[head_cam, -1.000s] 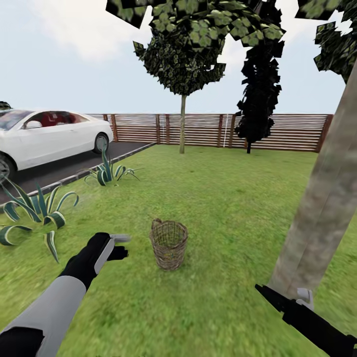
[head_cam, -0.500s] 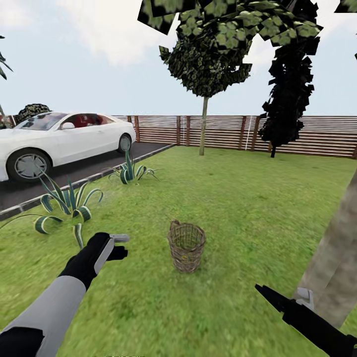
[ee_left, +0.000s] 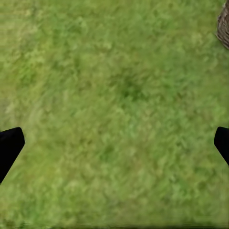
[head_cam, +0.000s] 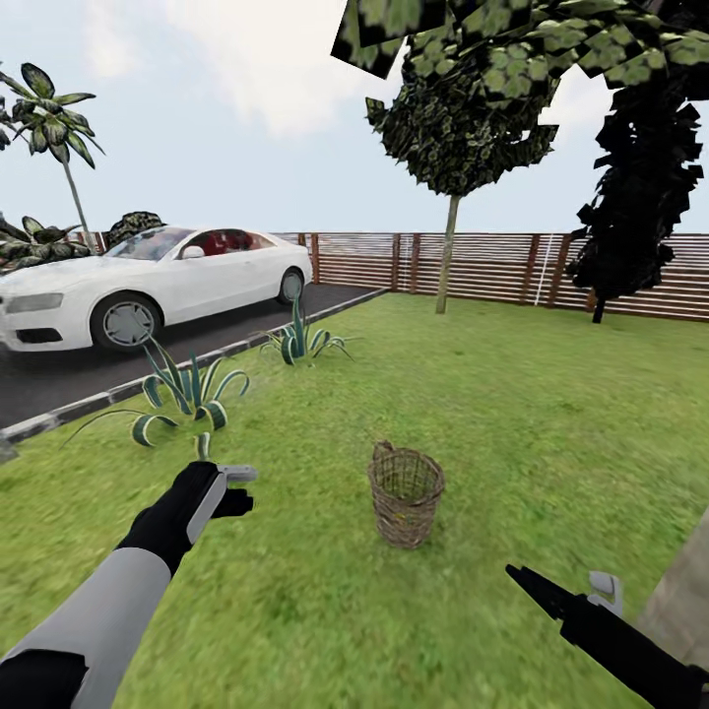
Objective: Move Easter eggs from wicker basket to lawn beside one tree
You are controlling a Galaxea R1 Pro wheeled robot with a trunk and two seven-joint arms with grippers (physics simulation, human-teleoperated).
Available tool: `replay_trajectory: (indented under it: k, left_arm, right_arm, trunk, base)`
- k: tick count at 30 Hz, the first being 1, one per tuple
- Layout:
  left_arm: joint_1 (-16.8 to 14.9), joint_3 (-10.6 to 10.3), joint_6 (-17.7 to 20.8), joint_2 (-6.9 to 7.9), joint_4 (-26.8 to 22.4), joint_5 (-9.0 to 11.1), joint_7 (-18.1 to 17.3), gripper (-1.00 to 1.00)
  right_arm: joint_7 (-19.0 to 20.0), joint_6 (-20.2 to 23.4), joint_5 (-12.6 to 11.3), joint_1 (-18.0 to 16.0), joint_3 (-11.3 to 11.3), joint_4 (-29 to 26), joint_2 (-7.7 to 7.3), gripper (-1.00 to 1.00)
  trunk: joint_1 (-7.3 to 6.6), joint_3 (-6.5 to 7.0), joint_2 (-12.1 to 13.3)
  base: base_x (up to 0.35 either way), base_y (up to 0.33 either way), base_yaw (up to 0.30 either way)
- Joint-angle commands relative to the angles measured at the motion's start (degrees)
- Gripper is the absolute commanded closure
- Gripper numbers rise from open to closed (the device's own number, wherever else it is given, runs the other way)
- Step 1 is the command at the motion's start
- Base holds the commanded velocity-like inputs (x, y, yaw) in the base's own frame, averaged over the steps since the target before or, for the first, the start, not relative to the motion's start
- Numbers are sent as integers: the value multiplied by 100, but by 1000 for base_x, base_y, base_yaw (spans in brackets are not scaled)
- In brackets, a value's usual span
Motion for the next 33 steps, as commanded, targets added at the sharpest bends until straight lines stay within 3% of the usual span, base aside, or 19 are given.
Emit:
replay_trajectory:
  k: [1,33]
  left_arm:
    - [-5,-32,17,6,-3,60,52,-100]
    - [-5,-30,25,6,-2,69,52,-100]
  right_arm:
    - [6,37,-22,-3,-4,-1,0,-100]
    - [0,37,-13,-2,9,-1,0,-100]
  trunk:
    - [-24,13,36]
    - [-727,675,1320]
  base:
    - [-176,0,278]
    - [-18,0,278]
